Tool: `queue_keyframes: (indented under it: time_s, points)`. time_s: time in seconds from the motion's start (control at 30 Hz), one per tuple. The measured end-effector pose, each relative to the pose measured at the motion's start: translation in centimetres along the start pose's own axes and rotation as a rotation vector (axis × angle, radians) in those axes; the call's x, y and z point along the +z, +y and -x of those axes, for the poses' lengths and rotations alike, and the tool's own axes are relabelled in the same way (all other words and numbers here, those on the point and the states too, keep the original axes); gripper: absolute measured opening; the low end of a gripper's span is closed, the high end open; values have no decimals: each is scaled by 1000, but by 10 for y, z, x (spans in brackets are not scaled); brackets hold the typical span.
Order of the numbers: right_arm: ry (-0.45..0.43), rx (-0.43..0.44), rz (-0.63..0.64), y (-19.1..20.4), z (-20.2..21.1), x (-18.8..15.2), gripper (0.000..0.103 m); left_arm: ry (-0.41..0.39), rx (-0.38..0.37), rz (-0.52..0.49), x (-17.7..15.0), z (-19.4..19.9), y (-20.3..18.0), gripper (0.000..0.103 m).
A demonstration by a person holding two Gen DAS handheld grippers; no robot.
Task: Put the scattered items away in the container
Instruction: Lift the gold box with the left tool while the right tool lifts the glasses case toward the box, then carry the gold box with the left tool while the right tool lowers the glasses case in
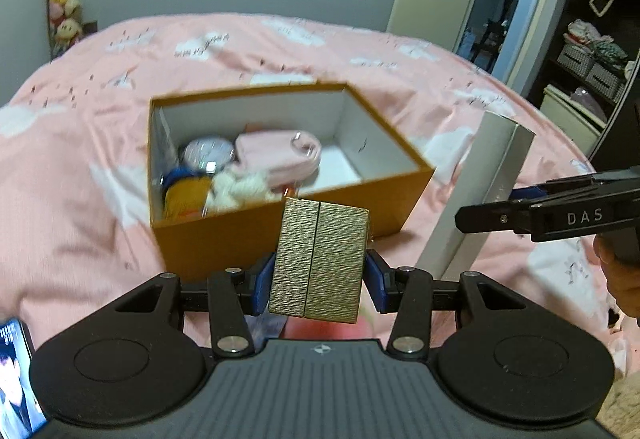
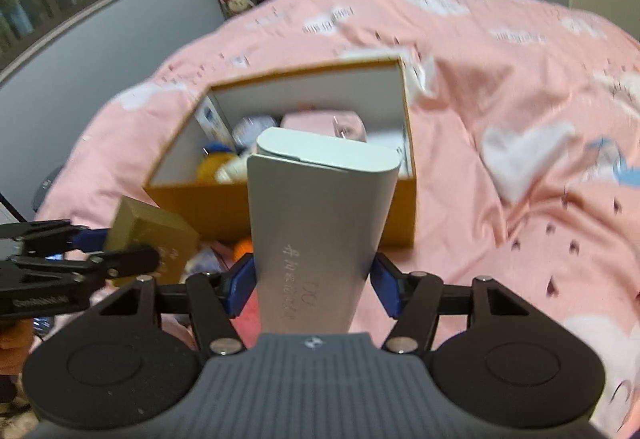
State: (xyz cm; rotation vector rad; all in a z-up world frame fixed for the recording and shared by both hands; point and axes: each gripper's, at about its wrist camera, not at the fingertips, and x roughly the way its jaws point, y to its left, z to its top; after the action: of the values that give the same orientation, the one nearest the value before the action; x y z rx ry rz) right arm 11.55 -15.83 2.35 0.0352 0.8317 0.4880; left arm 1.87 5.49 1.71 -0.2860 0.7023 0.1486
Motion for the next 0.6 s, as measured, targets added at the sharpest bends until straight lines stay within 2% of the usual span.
queue_keyframes:
  time_s: [0.13,0.37,0.5,0.6]
  points:
    - [-48,16,37,6,12,20,64,-46,-19,-20,21,5,-2,54]
    - [-101,36,102,13,19,60,64,-90,3,-54,58,-4,6,54]
    - [-78,5,150,15,3,84,64,-76,14,-63,75,-19,14,54]
    - [-25,-15,174,14,-19,99,64,-71,27,-81,81,-32,16,54]
